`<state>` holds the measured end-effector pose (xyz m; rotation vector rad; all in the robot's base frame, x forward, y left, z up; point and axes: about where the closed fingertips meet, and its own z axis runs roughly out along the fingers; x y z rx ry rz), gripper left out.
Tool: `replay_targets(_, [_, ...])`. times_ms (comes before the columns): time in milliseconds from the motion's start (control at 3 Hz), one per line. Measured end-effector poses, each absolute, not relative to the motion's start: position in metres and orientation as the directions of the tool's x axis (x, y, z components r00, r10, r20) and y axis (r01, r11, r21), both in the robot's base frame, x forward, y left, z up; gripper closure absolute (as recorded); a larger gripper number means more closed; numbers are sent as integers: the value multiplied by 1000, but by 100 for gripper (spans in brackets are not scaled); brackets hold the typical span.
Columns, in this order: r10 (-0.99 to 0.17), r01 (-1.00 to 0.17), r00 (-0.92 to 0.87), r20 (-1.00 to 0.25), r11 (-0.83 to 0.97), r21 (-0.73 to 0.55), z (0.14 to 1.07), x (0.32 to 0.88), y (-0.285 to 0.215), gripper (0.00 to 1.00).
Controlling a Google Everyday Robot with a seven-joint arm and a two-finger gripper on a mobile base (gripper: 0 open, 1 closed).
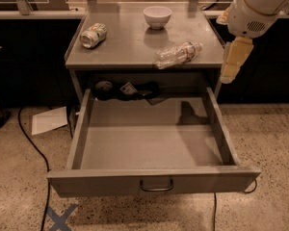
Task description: Place water bottle into top drawer
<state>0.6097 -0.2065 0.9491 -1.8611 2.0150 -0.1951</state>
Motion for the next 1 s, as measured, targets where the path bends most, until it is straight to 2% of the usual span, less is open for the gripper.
replay_targets(667, [-982, -918, -23, -185, 94, -385, 953, 618, -203, 0])
replay_targets(1000, [-983, -890, 75, -165, 9, -457, 961, 658, -184, 0])
